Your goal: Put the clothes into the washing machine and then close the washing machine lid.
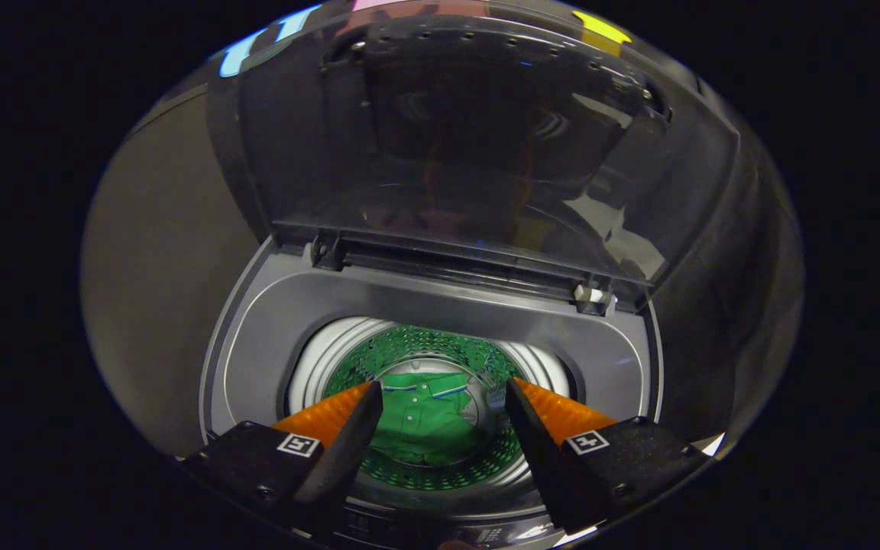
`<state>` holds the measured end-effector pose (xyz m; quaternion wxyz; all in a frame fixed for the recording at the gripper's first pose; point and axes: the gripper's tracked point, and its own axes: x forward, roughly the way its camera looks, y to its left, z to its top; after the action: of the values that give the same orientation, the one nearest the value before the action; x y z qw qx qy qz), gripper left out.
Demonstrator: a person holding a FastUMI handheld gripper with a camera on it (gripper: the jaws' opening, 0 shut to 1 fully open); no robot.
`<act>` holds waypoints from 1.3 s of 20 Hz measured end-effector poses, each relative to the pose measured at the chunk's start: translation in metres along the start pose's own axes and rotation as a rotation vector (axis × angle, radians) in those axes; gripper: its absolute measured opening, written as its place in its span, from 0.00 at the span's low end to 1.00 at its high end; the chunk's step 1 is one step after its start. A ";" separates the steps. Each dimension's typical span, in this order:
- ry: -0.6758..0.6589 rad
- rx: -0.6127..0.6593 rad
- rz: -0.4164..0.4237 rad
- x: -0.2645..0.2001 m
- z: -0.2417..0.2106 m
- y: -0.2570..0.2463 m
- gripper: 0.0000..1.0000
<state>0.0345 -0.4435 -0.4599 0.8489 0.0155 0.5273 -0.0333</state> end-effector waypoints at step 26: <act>-0.274 0.147 0.064 -0.075 0.087 0.012 0.99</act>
<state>0.0801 -0.4343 -0.3548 0.9101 0.0896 0.4019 -0.0466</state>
